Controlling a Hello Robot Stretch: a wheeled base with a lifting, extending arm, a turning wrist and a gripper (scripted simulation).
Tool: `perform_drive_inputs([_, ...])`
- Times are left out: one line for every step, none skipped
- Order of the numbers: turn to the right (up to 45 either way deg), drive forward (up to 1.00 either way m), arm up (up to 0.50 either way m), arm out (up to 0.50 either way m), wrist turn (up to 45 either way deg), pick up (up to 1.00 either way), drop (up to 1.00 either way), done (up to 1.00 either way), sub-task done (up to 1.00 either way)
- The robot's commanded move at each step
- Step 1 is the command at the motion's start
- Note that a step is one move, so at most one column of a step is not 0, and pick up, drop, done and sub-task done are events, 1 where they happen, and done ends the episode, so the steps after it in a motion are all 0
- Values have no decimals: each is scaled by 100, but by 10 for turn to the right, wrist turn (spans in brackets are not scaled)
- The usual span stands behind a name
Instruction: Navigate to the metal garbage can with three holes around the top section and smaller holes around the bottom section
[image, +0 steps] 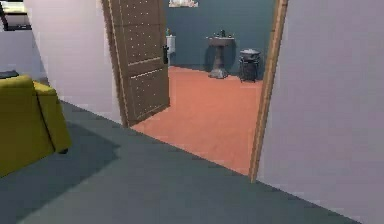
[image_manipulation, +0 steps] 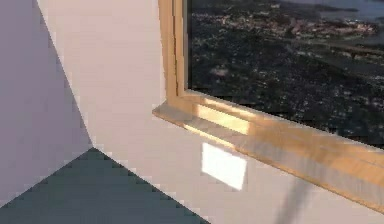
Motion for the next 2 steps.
perform_drive_inputs([0,100,0,0,0,0,0,0,0])
perform_drive_inputs([0,80,0,0,0,0,0,0,0])
